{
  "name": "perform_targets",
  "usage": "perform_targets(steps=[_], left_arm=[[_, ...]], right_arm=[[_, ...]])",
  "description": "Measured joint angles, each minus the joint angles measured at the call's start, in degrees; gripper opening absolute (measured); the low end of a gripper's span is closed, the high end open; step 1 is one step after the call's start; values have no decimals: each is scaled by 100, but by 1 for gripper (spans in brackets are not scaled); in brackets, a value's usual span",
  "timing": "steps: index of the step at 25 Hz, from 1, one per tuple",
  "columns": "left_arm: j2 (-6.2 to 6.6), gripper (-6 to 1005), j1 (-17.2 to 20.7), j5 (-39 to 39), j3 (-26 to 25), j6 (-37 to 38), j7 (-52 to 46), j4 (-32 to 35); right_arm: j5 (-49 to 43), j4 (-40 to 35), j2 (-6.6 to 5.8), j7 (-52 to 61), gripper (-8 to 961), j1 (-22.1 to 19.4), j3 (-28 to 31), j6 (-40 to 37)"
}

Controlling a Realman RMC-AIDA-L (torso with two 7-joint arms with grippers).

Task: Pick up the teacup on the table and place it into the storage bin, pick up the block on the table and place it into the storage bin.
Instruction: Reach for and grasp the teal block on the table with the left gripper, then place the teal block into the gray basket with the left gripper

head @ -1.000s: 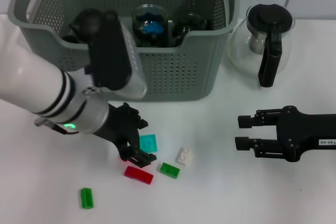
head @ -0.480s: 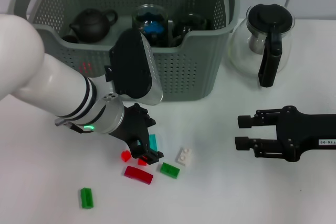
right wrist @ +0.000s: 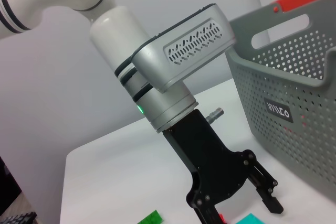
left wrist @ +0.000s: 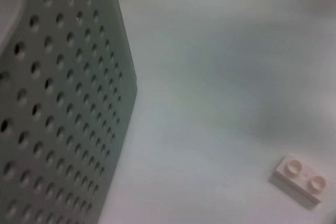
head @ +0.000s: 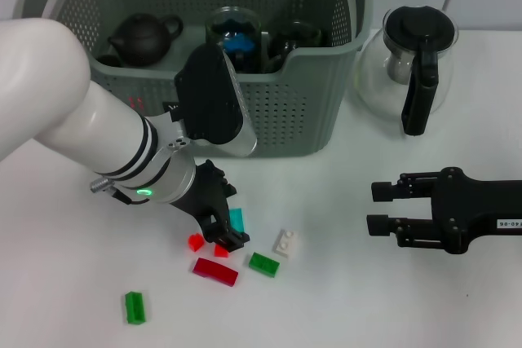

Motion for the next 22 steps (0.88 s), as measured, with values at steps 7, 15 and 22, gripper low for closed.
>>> perform_targets(steps=[7, 15, 22], left_arm=[[-6, 718, 19, 48, 2, 46, -10, -14], [-13, 484, 23, 118, 29, 60, -24, -60], [0, 405, 11, 113, -13, 218, -104, -192]], right_arm=[[0, 0, -3, 0, 592, -5, 0, 0], [0, -1, -3, 0, 592, -38, 0, 1], [0, -1, -11, 0, 592, -39, 0, 1]])
